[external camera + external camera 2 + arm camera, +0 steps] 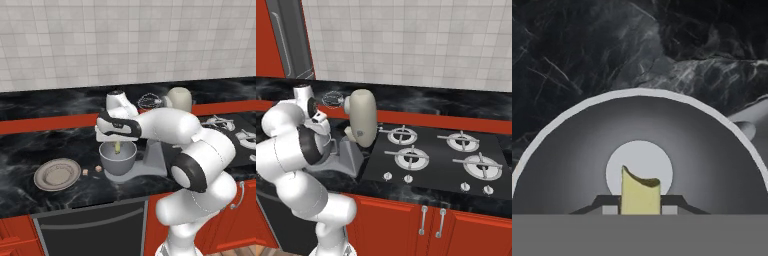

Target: Add butter and sugar cubes to the stand mixer bowl and then turn on the stand mixer to begin making frosting.

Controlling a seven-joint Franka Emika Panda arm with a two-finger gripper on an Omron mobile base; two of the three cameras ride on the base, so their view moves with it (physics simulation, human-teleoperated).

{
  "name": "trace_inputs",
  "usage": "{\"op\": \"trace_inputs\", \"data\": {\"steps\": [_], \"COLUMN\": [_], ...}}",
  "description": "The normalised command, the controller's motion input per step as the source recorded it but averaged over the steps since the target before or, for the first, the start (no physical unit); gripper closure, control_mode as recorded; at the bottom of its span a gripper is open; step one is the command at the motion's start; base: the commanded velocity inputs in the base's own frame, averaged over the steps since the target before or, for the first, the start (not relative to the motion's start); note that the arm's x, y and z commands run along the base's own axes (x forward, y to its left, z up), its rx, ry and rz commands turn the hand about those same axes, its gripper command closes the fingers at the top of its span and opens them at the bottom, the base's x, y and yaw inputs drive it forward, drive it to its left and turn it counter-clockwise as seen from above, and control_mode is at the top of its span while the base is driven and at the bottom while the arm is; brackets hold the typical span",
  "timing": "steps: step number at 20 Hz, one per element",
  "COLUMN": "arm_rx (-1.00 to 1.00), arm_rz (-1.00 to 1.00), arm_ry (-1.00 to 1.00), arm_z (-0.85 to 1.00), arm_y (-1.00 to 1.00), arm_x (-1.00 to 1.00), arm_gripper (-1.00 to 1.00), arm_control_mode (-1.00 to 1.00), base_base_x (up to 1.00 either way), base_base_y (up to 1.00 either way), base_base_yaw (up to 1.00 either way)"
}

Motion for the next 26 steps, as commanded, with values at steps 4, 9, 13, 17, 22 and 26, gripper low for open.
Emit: {"op": "trace_inputs", "data": {"steps": [4, 9, 13, 17, 22, 26], "arm_rx": [0.00, 0.00, -0.01, -0.02, 0.00, 0.00], "arm_rz": [-0.04, -0.03, -0.03, -0.03, -0.03, -0.01], "arm_ry": [0.06, 0.05, 0.04, 0.02, 0.00, -0.03], "arm_z": [-0.28, -0.26, -0.29, -0.16, 0.01, 0.42], "arm_y": [0.00, 0.02, 0.09, 0.06, 0.00, 0.00], "arm_x": [0.09, 0.13, 0.08, 0.00, -0.01, -0.14], "arm_gripper": [1.00, 1.00, 1.00, -1.00, -1.00, -1.00], "arm_control_mode": [-1.00, -1.00, -1.00, -1.00, -1.00, -1.00], "base_base_x": [0.00, 0.00, 0.00, 0.00, 0.00, 0.00], "base_base_y": [0.00, 0.00, 0.00, 0.00, 0.00, 0.00], "base_base_yaw": [0.00, 0.00, 0.00, 0.00, 0.00, 0.00]}}
